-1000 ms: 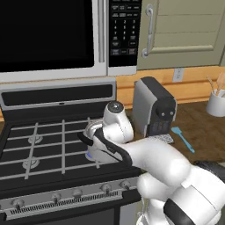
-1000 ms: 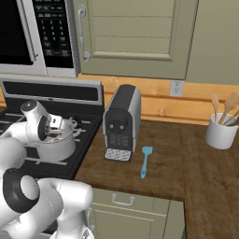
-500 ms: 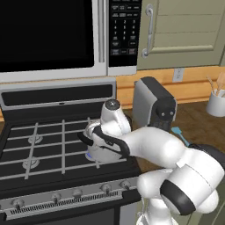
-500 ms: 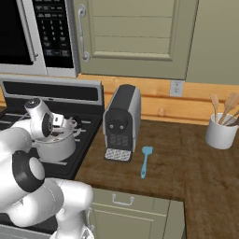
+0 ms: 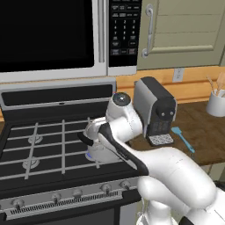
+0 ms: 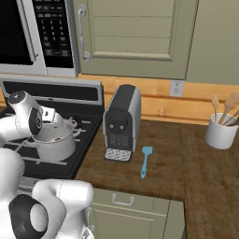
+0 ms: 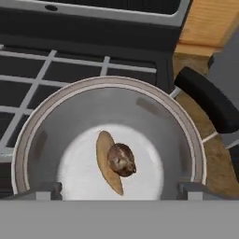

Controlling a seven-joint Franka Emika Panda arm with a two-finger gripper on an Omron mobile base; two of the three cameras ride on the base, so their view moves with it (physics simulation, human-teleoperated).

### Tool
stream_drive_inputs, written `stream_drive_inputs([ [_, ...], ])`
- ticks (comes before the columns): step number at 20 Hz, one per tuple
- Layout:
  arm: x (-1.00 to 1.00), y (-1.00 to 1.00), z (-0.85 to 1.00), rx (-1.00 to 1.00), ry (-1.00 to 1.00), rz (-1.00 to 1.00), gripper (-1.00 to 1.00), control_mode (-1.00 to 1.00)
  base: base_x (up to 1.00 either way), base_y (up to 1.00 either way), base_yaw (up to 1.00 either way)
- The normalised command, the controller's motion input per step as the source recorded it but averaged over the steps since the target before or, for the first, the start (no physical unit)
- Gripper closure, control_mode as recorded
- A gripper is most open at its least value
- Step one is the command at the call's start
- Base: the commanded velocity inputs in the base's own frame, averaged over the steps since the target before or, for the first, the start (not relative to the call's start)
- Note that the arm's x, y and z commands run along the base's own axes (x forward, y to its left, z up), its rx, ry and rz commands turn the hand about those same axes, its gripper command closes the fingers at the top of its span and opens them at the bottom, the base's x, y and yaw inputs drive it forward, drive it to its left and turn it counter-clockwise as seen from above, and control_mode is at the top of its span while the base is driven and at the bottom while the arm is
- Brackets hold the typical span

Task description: Put the sweet potato and mushroom in the pot. Retrieve the spatula and lightly stir the vegetables in the pot.

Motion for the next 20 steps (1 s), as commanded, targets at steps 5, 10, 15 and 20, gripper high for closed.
stream_drive_inputs([
  [5,-0.58,-0.88,0.82,0.32,0.01,-0.25,-1.0,-1.0,0.0,0.0,0.0],
  [10,-0.19,-0.93,0.48,0.49,0.19,-0.59,-1.0,-1.0,0.0,0.0,0.0],
  [15,-0.27,-0.8,0.37,0.53,0.24,-0.65,-1.0,-1.0,0.0,0.0,0.0],
  [20,-0.33,-0.77,0.23,0.57,0.27,-0.62,-1.0,-1.0,0.0,0.0,0.0],
])
